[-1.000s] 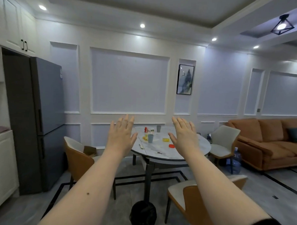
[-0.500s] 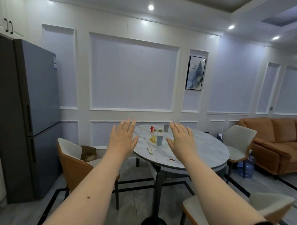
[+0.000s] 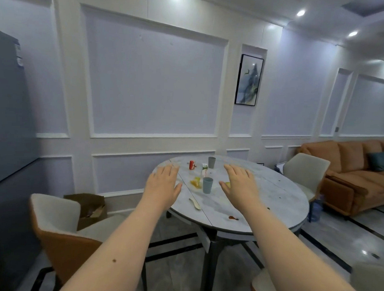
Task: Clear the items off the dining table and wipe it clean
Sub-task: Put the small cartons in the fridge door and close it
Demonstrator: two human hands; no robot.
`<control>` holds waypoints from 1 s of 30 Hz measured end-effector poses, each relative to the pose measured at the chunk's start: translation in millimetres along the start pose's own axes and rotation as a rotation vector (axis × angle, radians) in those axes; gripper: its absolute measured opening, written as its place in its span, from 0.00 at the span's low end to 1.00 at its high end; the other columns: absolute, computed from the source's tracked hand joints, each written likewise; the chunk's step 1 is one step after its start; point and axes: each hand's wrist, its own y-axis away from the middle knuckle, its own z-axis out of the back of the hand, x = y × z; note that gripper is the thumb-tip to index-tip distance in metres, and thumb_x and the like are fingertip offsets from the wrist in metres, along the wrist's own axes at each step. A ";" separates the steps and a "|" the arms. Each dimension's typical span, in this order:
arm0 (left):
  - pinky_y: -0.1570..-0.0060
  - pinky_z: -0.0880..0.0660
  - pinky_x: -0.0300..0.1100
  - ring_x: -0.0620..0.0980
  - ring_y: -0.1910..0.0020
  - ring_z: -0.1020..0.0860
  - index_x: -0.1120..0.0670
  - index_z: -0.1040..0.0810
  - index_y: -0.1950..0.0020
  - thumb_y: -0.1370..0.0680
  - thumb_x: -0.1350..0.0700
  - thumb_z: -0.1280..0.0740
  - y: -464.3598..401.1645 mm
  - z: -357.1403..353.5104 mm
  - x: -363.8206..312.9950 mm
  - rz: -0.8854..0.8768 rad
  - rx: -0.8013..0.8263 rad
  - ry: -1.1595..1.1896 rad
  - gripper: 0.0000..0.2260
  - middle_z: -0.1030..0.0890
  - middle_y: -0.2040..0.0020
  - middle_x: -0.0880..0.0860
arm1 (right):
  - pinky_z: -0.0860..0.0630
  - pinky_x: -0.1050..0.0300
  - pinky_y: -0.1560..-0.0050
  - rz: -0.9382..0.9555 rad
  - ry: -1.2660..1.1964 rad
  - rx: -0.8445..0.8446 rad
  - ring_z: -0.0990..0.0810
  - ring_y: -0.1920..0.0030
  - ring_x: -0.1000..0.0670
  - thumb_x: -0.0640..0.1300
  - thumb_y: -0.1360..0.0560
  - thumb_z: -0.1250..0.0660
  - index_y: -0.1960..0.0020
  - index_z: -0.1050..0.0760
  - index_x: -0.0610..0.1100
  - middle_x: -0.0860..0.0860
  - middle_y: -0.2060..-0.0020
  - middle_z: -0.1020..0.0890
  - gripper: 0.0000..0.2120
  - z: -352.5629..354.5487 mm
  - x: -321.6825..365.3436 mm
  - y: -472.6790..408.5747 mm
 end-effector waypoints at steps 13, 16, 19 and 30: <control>0.45 0.31 0.45 0.52 0.37 0.31 0.54 0.36 0.31 0.19 0.53 0.46 -226.7 -142.2 92.4 -0.054 0.083 0.059 0.17 0.32 0.33 0.51 | 0.40 0.54 0.32 -0.012 -0.101 0.084 0.32 0.32 0.47 0.53 0.21 0.41 0.27 0.40 0.47 0.49 0.31 0.31 0.25 -145.3 -13.1 -233.2; 0.45 0.30 0.45 0.51 0.37 0.31 0.54 0.36 0.31 0.19 0.53 0.45 -274.1 -179.9 114.9 -0.049 0.104 0.101 0.17 0.32 0.34 0.51 | 0.40 0.54 0.32 -0.020 -0.078 0.111 0.33 0.32 0.47 0.53 0.21 0.41 0.27 0.40 0.47 0.50 0.30 0.31 0.25 -185.1 -13.2 -279.0; 0.47 0.29 0.45 0.51 0.37 0.31 0.55 0.36 0.31 0.20 0.53 0.45 -326.7 -221.1 136.1 -0.071 0.120 0.120 0.17 0.32 0.33 0.50 | 0.39 0.53 0.33 -0.044 -0.058 0.142 0.32 0.33 0.46 0.53 0.21 0.42 0.27 0.40 0.46 0.49 0.31 0.31 0.25 -230.9 -12.9 -326.3; 0.41 0.29 0.47 0.52 0.37 0.30 0.54 0.34 0.32 0.20 0.52 0.44 -515.9 -337.5 193.1 -0.173 0.140 0.181 0.17 0.30 0.35 0.52 | 0.37 0.53 0.34 -0.176 -0.037 0.208 0.30 0.34 0.46 0.52 0.22 0.40 0.29 0.37 0.47 0.49 0.32 0.30 0.23 -340.8 -32.4 -482.6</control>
